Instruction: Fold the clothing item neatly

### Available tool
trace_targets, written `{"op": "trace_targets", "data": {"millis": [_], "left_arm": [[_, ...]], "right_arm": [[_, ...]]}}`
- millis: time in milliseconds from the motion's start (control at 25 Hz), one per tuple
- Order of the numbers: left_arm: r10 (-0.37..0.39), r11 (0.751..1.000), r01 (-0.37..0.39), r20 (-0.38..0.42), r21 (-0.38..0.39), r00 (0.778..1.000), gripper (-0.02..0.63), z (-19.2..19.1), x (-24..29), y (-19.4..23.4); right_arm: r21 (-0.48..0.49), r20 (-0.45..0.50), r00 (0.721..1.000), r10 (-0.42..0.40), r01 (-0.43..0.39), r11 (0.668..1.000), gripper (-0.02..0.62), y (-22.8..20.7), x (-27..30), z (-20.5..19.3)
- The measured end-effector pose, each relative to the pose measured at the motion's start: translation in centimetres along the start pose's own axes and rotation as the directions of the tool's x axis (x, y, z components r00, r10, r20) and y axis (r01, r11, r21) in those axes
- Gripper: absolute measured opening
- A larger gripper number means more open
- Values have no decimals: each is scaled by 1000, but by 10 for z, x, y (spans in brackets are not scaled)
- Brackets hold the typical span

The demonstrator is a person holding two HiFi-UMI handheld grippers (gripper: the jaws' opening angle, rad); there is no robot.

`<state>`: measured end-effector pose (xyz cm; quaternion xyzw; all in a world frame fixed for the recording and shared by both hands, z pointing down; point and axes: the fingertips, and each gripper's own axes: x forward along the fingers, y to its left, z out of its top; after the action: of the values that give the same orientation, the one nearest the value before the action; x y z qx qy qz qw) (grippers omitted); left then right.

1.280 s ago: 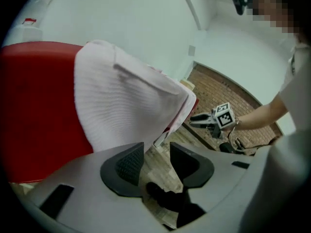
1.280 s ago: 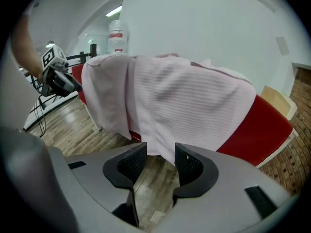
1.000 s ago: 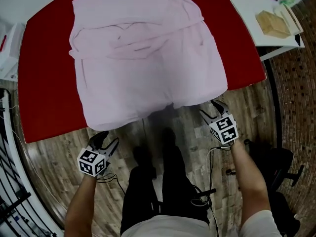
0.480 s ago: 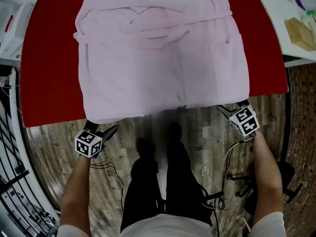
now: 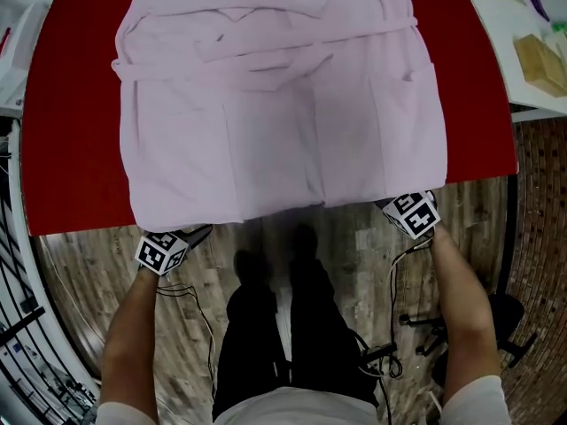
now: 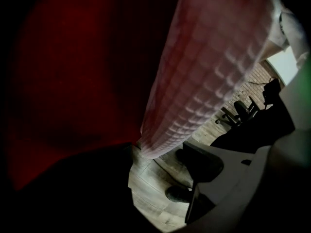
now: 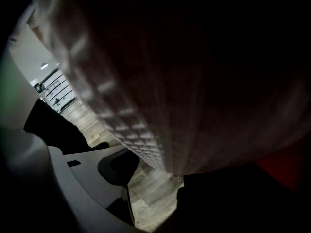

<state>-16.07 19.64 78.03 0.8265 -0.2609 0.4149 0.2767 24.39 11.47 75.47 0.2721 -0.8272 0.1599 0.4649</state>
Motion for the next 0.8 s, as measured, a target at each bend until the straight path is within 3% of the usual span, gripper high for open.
{"op": "trace_targets", "data": {"millis": [120, 160, 200, 280, 320, 640, 800], "left_arm": [[-8, 1000, 7, -6, -30, 1000, 313, -1, 8, -4], [-8, 999, 8, -6, -41, 1000, 279, 0, 9, -5], [-9, 999, 9, -8, -49, 1000, 186, -1, 10, -7], [-26, 997, 25, -11, -68, 1000, 66, -3, 7, -15], [-42, 996, 41, -10, -83, 999, 34, -4, 5, -20], [-193, 948, 203, 61, -246, 979, 11, -8, -29, -72], [-243, 898, 263, 101, -353, 965, 11, -3, -56, -101]], "right_arm": [[22, -11, 1000, 21, -21, 1000, 252, 8, 7, -2], [30, -17, 999, 29, -29, 999, 250, 11, 8, -4], [37, -25, 999, 31, -30, 999, 240, 14, 7, -6], [53, -39, 999, 24, -22, 998, 86, 19, 2, -13], [65, -43, 999, 28, -25, 998, 66, 23, -2, -16], [212, -47, 991, 122, -110, 971, 55, 74, -40, -36], [305, -24, 986, 166, -151, 940, 54, 102, -66, -34]]}}
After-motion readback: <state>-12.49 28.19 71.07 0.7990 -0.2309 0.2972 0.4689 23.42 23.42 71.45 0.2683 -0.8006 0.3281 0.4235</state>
